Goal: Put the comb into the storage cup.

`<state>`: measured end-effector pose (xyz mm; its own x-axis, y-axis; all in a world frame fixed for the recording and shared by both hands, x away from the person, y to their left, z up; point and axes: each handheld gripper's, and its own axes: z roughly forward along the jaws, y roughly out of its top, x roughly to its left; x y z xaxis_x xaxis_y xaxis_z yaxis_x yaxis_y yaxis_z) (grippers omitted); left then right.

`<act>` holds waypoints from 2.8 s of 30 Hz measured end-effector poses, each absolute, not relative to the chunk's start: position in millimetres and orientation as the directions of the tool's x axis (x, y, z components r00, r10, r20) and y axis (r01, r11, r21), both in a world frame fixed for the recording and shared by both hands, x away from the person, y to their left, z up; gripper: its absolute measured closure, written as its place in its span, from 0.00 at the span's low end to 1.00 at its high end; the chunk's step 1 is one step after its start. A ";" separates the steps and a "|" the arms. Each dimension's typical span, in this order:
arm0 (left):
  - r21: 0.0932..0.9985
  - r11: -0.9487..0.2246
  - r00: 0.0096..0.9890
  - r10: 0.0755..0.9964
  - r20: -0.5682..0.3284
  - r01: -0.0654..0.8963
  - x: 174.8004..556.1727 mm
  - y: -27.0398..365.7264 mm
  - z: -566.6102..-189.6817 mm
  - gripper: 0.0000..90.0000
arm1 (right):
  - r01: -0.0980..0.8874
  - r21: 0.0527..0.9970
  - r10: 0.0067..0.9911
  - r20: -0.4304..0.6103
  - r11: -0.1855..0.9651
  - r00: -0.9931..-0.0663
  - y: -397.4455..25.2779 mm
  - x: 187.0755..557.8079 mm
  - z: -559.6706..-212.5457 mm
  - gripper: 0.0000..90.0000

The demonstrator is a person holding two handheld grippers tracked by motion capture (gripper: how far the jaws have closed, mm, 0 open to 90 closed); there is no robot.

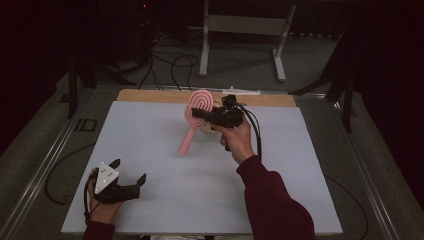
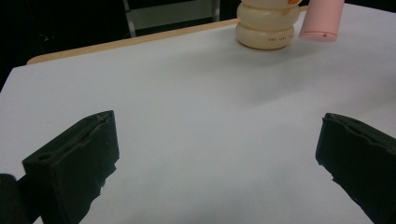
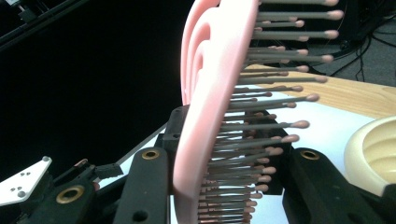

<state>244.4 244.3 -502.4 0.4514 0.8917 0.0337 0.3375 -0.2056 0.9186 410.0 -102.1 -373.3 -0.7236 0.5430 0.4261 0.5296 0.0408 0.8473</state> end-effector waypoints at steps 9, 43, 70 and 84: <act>0.920 -0.206 0.449 0.893 0.036 0.335 244.4 244.1 -502.6 0.00 | 0.529 0.849 0.547 0.433 0.020 -0.717 -104.7 413.7 -369.9 0.71; 0.917 -0.216 0.456 0.889 0.043 0.335 244.9 242.9 -503.1 0.00 | 0.508 0.861 0.579 0.420 -0.011 -0.699 -106.6 429.3 -353.4 0.71; 0.918 -0.216 0.457 0.889 0.043 0.334 244.8 243.0 -503.1 0.00 | 0.502 0.864 0.623 0.418 -0.046 -0.662 -112.0 445.1 -353.5 0.71; 0.917 -0.216 0.456 0.889 0.043 0.334 244.7 242.9 -503.0 0.00 | 0.496 0.864 0.647 0.426 -0.084 -0.633 -118.1 451.2 -354.7 0.71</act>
